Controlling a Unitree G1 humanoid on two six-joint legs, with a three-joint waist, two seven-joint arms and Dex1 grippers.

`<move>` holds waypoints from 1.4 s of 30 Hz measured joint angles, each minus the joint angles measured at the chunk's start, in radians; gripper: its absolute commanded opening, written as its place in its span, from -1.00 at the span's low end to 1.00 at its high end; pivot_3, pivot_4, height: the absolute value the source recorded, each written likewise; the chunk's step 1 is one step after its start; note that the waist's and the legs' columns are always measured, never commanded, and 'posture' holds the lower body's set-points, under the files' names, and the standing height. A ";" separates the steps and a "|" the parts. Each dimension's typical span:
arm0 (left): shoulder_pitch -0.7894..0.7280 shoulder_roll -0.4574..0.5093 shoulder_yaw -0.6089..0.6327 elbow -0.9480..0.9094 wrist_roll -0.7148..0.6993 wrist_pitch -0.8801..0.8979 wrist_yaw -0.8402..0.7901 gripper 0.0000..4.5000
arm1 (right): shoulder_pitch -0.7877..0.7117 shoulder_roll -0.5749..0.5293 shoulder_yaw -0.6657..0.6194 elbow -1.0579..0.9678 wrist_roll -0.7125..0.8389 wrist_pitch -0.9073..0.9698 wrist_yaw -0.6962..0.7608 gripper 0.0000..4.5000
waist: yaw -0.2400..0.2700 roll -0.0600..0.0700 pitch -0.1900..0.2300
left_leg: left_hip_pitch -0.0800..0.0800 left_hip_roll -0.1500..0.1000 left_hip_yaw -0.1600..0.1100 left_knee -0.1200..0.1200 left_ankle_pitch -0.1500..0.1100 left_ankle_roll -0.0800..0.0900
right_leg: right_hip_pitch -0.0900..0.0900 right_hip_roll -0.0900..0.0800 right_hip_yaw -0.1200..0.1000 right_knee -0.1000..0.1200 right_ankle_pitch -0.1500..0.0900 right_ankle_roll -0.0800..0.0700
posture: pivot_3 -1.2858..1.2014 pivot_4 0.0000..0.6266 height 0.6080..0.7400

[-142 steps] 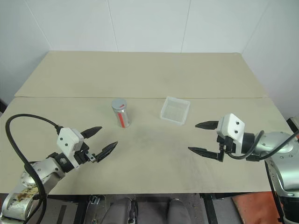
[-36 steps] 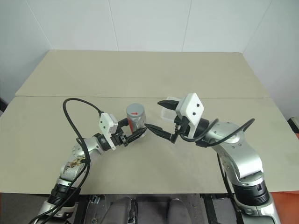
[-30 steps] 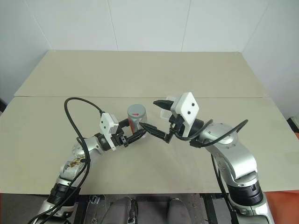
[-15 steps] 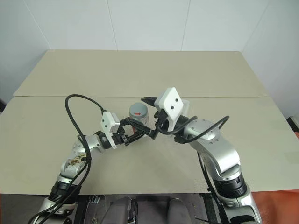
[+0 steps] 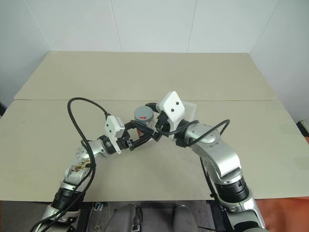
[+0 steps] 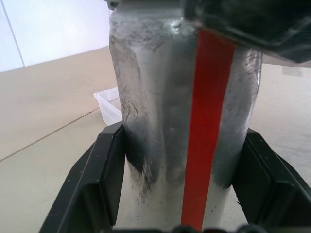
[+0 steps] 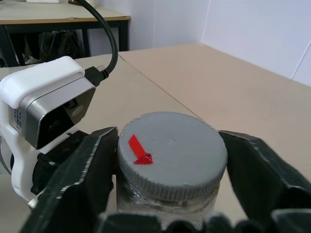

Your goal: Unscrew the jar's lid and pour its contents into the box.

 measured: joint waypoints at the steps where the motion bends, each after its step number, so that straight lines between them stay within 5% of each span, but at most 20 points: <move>1: 0.000 -0.003 -0.001 0.002 0.002 -0.007 0.004 0.23 | -0.001 0.005 0.000 0.000 0.000 0.000 0.000 0.29 | 0.000 0.000 0.000 | 0.000 0.000 0.000 0.000 0.000 0.000 | 0.000 0.000 0.000 0.000 0.000 0.000 | 0.03 -0.52 1.00; 26: 0.003 -0.008 -0.001 0.010 0.009 -0.030 -0.002 0.23 | 0.003 0.004 -0.006 0.009 0.001 -0.021 0.034 0.29 | 0.000 0.000 0.000 | 0.000 0.000 0.000 0.000 0.000 0.000 | 0.000 0.000 0.000 0.000 0.000 0.000 | 0.03 -0.52 1.00; 42: 0.021 0.047 -0.014 -0.013 -0.068 -0.007 -0.154 0.23 | -0.038 -0.067 -0.011 0.186 0.074 -0.216 0.374 0.29 | -0.002 0.000 0.000 | 0.000 0.000 0.000 0.000 0.000 0.000 | 0.000 0.000 0.000 0.000 0.000 0.000 | 0.03 -0.52 1.00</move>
